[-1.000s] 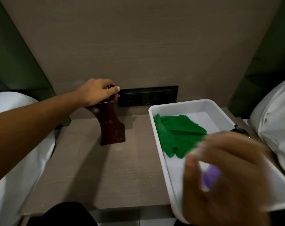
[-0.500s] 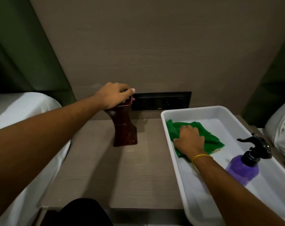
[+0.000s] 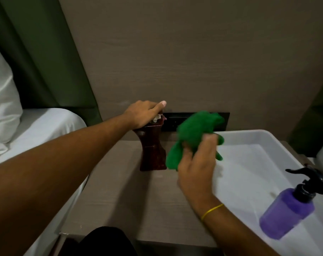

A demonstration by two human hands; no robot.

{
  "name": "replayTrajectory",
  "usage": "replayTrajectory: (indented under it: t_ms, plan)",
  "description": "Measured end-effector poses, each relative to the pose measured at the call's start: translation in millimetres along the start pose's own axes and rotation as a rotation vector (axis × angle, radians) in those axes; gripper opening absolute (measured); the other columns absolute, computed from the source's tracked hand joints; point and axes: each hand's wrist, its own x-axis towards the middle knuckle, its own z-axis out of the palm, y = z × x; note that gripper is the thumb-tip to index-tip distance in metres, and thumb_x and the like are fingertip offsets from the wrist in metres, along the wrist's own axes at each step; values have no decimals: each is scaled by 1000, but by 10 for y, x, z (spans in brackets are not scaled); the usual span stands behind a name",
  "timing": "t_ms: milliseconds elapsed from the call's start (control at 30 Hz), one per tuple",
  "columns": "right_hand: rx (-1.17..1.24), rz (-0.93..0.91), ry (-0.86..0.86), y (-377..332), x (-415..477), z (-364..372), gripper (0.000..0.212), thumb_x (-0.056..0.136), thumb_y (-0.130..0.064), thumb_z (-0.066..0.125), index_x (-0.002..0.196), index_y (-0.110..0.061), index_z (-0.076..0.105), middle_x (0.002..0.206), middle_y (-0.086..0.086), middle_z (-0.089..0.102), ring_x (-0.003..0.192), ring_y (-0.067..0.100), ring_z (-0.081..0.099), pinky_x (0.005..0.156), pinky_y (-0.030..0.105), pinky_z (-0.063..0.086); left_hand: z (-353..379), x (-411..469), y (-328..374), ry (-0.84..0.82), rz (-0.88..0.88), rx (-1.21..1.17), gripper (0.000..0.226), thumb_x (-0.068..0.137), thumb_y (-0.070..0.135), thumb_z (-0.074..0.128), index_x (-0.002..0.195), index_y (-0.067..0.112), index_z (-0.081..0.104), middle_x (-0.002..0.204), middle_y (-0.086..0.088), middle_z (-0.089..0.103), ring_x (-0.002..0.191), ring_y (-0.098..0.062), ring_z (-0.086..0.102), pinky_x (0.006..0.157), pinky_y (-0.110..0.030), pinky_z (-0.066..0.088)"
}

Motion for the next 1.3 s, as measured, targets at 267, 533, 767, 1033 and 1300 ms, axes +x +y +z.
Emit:
replayTrajectory:
  t_ms: [267,533,767,1033,1300]
  plan:
    - [-303,-767,-451,-156,170,708,19,94,-10,55,105,-9,70,93,14,65,81,35,59,67,46,41,-134,117,140,-73,-16,76,88,94,72,10,145,18,56,137,-19,64,123,-39,58,94,-40,41]
    - [-556,-594,-754,-333,112,1017,33,95,-12,38,113,-8,66,110,16,65,96,35,62,75,46,48,-266,89,110,23,27,107,76,98,73,14,134,31,67,126,-8,72,115,-33,63,81,-36,37]
    - [-528,-137,-1298,-314,-83,1179,40,92,-19,63,128,1,64,131,26,64,118,47,66,93,45,56,-267,-26,13,1,-1,100,69,101,70,19,135,32,65,124,-4,73,114,-31,63,83,-37,40]
    - [-208,684,-1683,-39,88,1416,9,92,-4,73,87,0,67,80,12,63,76,32,63,63,35,51,-119,-153,-98,-17,-29,84,66,101,70,21,134,34,66,125,-5,73,116,-33,63,87,-38,43]
    - [1047,1707,-662,-246,-341,781,41,84,0,56,120,9,73,119,29,76,98,43,73,81,44,61,-93,-264,-278,2,-73,82,70,98,74,20,128,34,70,124,-8,73,117,-36,63,86,-39,44]
